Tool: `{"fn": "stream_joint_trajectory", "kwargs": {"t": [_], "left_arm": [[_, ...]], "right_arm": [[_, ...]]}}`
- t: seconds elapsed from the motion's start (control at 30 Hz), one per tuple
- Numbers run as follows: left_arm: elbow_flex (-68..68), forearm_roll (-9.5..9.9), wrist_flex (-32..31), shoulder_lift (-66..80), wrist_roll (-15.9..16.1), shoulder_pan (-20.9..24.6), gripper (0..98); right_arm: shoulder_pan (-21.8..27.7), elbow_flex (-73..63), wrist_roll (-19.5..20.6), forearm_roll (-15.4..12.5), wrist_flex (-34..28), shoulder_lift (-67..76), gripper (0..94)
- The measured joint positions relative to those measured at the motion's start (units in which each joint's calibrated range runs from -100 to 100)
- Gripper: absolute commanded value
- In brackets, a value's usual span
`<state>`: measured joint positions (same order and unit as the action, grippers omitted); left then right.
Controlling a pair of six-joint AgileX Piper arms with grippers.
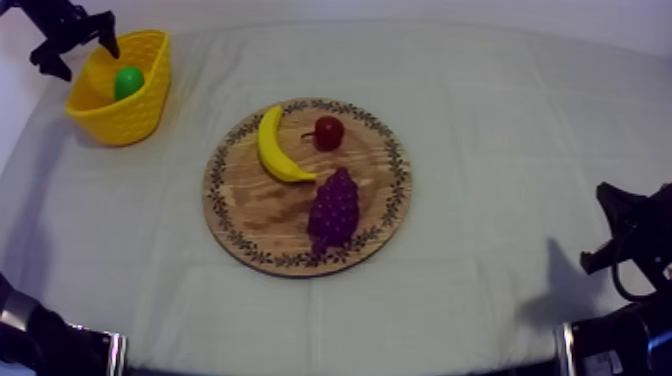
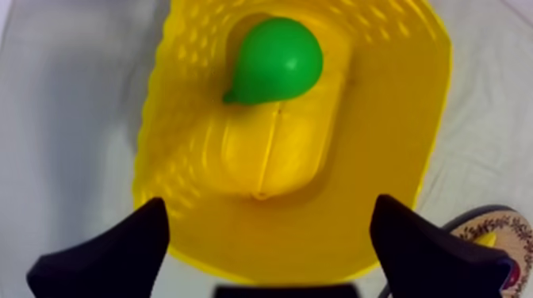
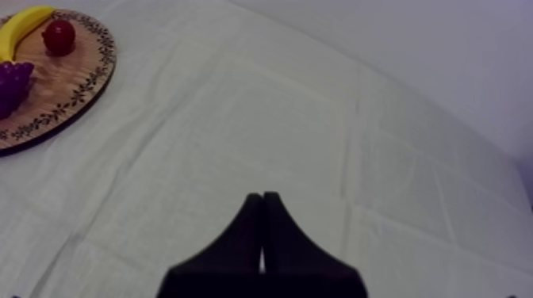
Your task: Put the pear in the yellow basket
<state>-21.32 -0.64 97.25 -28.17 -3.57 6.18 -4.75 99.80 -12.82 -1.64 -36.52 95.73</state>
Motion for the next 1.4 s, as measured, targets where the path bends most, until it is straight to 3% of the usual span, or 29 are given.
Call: {"fn": "stream_joint_trajectory", "kwargs": {"t": [0.43,0.8,1.07,1.4], "left_arm": [[4.85,0.14,2.22,10.95,0.67,-0.44,94.1],[13.89,-0.42,-1.22,17.97,0.54,-1.23,75.4],[23.47,-1.29,-5.13,24.30,0.72,-0.43,66.0],[38.08,-1.01,-10.37,35.48,0.13,0.51,57.8]], "right_arm": [[0.00,0.00,0.00,0.00,0.00,0.00,0.2],[0.00,0.00,0.00,0.00,0.00,0.00,0.2],[0.00,0.00,0.00,0.00,0.00,0.00,0.2],[0.00,0.00,0.00,0.00,0.00,0.00,0.2]]}}
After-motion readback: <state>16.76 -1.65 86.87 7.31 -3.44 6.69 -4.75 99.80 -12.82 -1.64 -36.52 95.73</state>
